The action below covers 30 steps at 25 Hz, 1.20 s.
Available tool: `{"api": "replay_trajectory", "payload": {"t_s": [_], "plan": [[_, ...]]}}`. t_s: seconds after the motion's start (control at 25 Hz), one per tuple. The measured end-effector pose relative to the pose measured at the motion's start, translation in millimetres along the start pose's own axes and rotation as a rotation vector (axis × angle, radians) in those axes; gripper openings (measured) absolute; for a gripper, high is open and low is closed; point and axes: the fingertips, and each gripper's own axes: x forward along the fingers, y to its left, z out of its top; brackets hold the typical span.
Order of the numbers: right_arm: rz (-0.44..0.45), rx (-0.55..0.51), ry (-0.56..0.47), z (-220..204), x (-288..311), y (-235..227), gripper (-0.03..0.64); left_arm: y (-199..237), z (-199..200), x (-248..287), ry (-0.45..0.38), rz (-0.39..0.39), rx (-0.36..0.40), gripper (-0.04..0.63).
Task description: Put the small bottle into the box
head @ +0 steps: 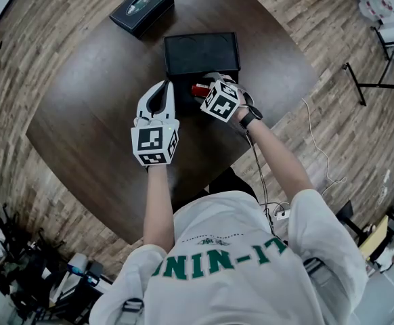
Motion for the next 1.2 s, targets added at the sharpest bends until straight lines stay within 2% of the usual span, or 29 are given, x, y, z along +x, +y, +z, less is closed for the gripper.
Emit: {"api": "replay_trajectory", "payload": {"t_s": [0.16,0.4,0.64,0.96,1.2], "plan": [[-0.032,0.109,-0.060,2,-21,-4,0.265,-2,4,-9,-0.007,-0.001,0.005,0.014],[-0.103,0.316,-0.216,5,-68,-10,0.241,-12,17,-28,-0.027,-0.004,0.021,0.014],[-0.194,0.443,-0.350,12,-122,-6,0.222,-26,34,-49,-0.051,-0.009,0.053,0.014],[-0.367,0.533,-0.536,30,-215,6,0.162,-46,58,-85,-0.089,-0.007,0.063,0.014],[-0.484,0.519,-0.676,54,-289,33,0.090,-59,90,-122,-0.144,0.004,0.092,0.014]]}}
